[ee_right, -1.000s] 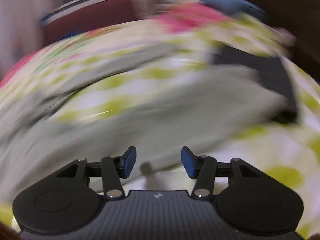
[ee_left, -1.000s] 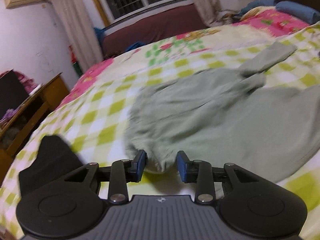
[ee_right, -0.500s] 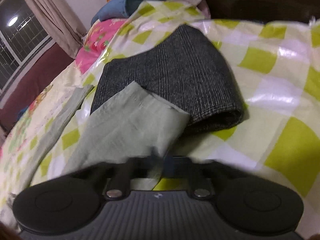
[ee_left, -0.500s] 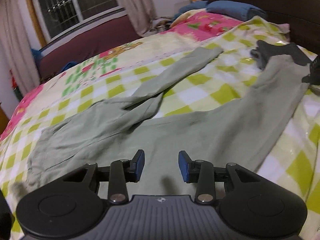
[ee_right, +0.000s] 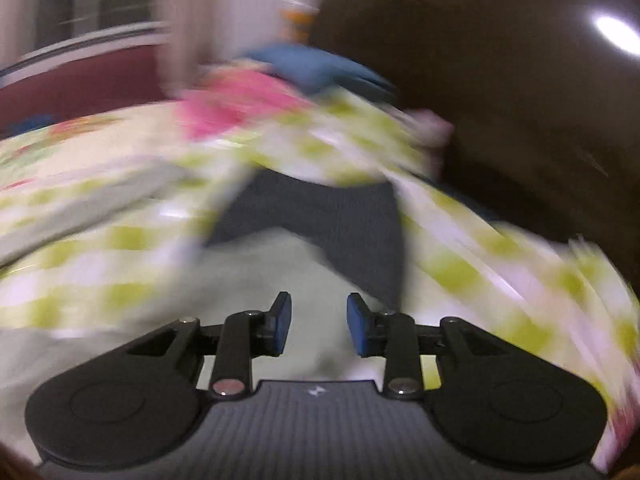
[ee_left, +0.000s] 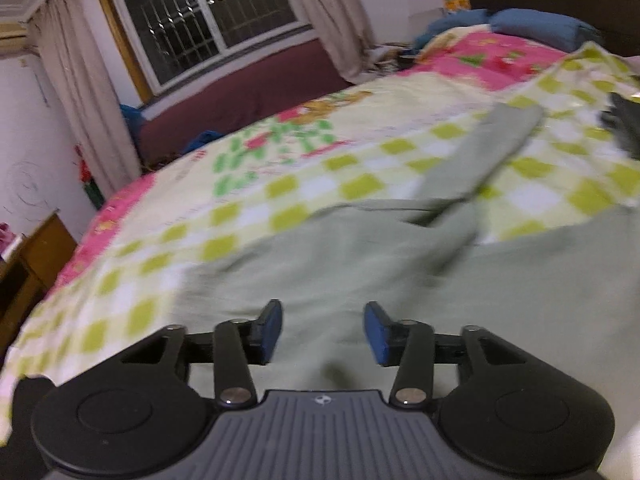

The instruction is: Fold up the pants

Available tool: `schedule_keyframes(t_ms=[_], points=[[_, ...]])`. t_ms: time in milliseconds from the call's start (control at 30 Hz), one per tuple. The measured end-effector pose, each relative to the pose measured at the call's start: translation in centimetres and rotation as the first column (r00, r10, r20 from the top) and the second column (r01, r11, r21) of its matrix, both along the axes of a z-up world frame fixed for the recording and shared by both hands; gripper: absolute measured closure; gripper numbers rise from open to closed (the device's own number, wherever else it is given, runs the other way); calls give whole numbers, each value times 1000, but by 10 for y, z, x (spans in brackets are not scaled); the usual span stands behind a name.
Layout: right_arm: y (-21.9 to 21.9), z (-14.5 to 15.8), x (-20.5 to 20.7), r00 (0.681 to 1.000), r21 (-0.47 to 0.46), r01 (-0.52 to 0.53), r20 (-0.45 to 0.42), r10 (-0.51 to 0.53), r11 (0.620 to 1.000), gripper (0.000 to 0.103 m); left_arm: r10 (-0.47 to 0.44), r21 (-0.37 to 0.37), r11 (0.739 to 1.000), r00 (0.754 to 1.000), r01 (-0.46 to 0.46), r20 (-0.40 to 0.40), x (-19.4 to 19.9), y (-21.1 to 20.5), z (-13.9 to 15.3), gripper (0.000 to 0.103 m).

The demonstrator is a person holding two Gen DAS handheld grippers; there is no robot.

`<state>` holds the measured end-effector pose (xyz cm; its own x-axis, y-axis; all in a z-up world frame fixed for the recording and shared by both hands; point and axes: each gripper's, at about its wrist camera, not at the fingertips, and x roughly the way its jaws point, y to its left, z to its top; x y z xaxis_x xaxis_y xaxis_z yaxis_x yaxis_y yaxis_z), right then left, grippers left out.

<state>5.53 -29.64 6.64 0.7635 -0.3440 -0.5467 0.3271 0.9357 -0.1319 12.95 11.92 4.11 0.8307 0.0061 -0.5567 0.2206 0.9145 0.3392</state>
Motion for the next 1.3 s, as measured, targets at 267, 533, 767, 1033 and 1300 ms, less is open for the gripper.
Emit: schedule_keyframes(t_ms=[267,533,767,1033,1300], points=[[166,-31,175,742,85,-656,-111,661,750,59,98,78,992,995,-96,-26,102,82,-11,28],[240,-70,257,583,157,-758,-272,766,633,59,175,-99,974,956,-202,-235,190,136,-45,28],[258,-82,273,583,172,-742,-309,751,647,68,177,-73,977,949,-202,-261,209,128,-54,36],[256,-48,266,632,100,-736,-253,733,669,100,212,-52,972,949,-230,-235,206,117,-30,70],[217,42,152,668,-81,-744,-40,744,663,100,152,-247,958,988,-144,16,72,139,59,74]])
